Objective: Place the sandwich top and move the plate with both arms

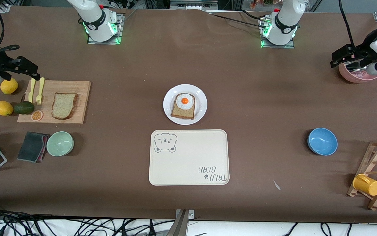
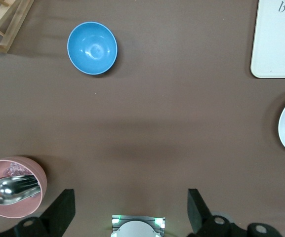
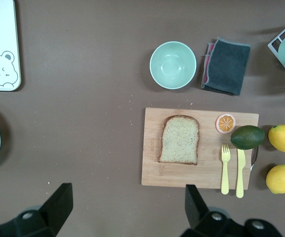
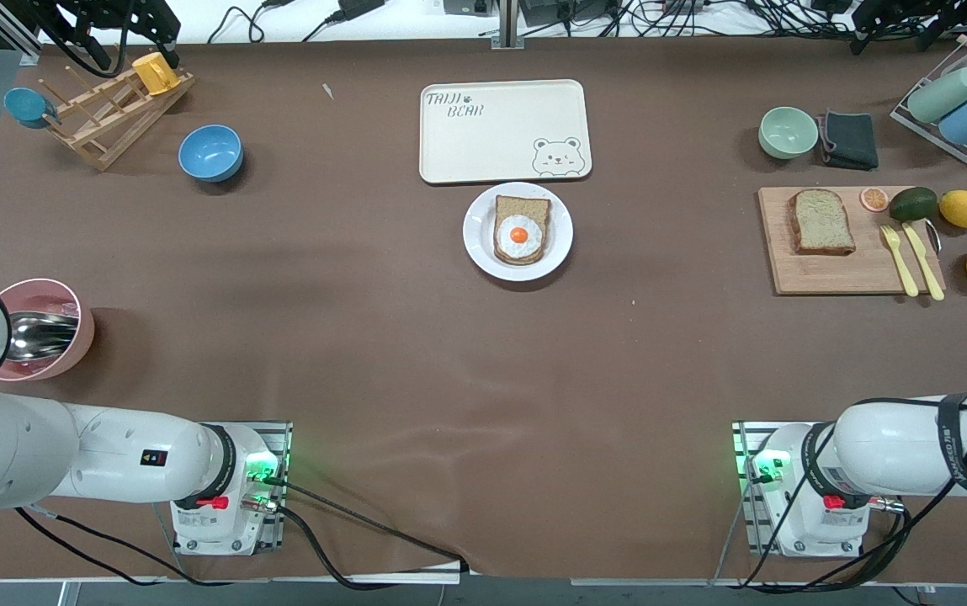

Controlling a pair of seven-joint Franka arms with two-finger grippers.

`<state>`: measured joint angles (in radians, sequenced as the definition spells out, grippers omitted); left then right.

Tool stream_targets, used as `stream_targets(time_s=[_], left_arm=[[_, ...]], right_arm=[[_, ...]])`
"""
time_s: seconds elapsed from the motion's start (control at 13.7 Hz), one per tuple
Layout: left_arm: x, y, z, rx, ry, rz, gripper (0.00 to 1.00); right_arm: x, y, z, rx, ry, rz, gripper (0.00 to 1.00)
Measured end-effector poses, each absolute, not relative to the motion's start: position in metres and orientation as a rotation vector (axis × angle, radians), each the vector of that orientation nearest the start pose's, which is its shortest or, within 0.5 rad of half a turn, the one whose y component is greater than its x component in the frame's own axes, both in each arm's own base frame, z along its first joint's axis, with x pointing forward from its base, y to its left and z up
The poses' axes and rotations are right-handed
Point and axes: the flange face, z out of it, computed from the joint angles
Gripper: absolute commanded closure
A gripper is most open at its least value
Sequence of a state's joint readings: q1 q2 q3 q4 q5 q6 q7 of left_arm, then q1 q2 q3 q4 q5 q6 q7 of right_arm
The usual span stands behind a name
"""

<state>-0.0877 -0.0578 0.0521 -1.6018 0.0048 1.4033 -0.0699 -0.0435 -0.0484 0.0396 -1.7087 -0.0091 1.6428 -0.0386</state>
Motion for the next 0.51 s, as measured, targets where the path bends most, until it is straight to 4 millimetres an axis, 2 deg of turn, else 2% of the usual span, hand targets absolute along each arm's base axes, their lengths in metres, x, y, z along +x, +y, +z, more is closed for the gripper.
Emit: stream_targets(time_s=[0.51], left_arm=[[0.5175, -0.0186, 0.6283, -3.130, -0.043, 0.220, 0.00]], right_arm=[[0.5440, 0.0007, 0.5891, -3.152, -0.066, 0.028, 0.00]])
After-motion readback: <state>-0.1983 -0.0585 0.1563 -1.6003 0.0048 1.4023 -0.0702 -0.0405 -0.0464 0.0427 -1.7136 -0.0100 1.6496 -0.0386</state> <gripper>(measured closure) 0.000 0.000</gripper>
